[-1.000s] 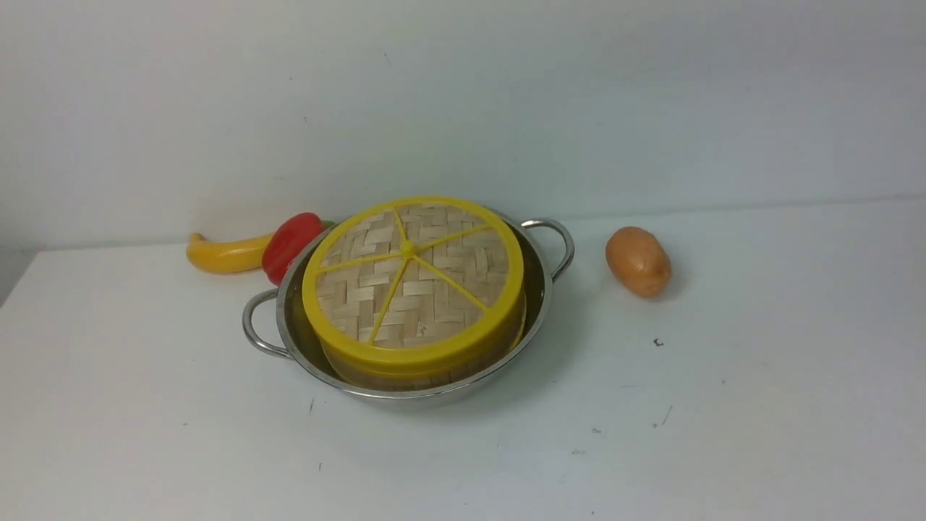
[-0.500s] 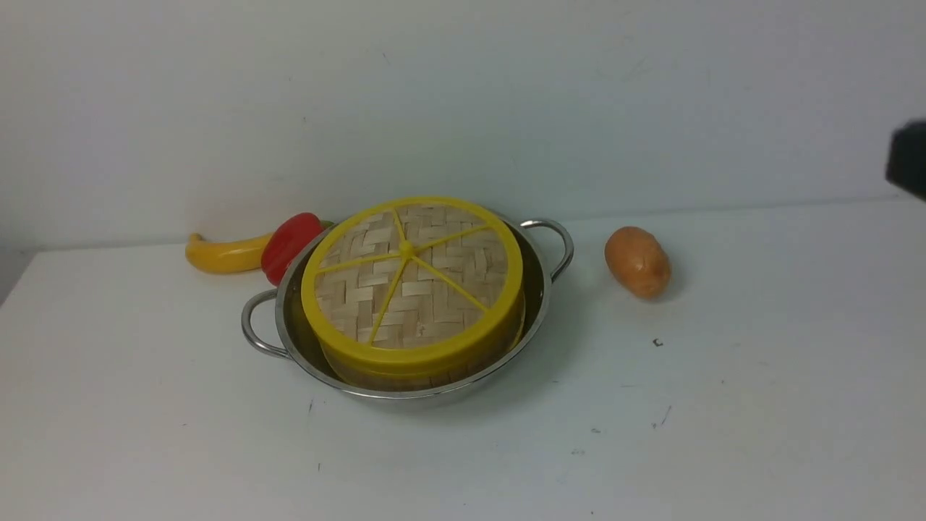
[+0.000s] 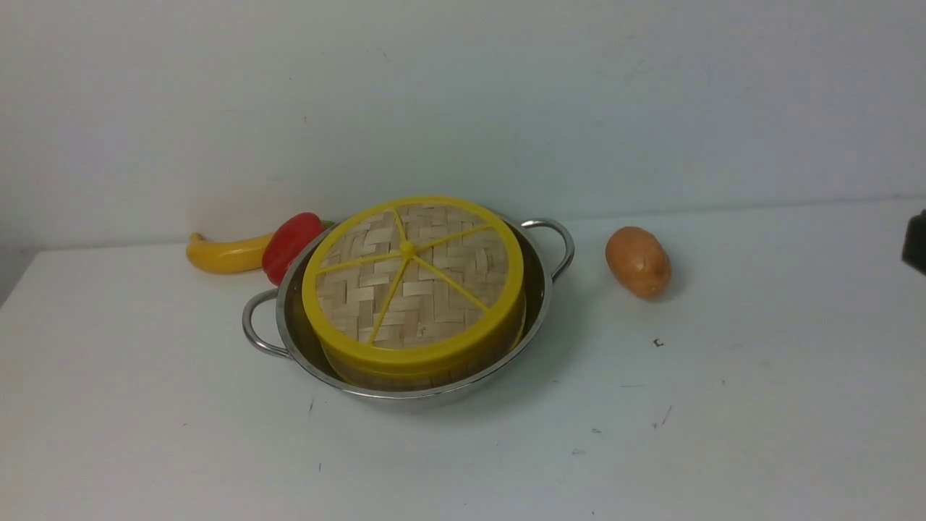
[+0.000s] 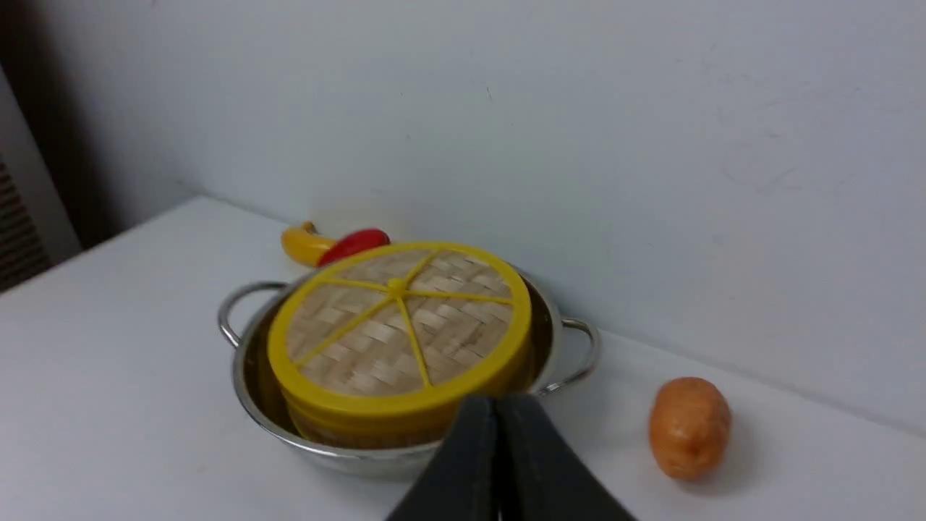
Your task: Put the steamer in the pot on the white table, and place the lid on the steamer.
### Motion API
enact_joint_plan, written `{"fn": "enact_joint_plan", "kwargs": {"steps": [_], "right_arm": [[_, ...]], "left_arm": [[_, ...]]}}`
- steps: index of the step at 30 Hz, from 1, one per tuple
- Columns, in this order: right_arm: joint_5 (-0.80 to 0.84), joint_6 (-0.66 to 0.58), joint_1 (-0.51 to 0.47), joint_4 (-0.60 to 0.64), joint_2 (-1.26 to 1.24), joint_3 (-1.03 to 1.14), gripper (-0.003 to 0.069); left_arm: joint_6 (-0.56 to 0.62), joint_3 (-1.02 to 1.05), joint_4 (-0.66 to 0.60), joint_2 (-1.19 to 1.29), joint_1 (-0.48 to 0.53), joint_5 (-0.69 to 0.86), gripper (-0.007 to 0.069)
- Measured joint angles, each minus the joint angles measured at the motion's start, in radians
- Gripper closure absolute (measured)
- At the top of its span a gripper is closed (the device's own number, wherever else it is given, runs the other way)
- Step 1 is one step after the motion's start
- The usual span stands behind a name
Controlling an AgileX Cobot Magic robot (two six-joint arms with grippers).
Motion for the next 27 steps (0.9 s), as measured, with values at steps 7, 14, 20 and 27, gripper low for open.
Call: {"fn": "enact_joint_plan", "kwargs": {"steps": [7, 14, 20, 27], "right_arm": [[-0.046, 0.006, -0.168, -0.098, -0.112, 0.237, 0.0622], [-0.317, 0.006, -0.418, -0.128, -0.398, 0.589, 0.0599], [-0.381, 0.026, -0.556, -0.128, -0.572, 0.733, 0.0584], [-0.396, 0.032, -0.579, -0.121, -0.640, 0.746, 0.0563]], "left_arm": [[0.000, 0.000, 0.002, 0.000, 0.000, 0.000, 0.0497], [0.001, 0.000, 0.000, 0.000, 0.000, 0.000, 0.0474], [0.001, 0.000, 0.000, 0.000, 0.000, 0.000, 0.0467], [0.001, 0.000, 0.000, 0.000, 0.000, 0.001, 0.0467]]}}
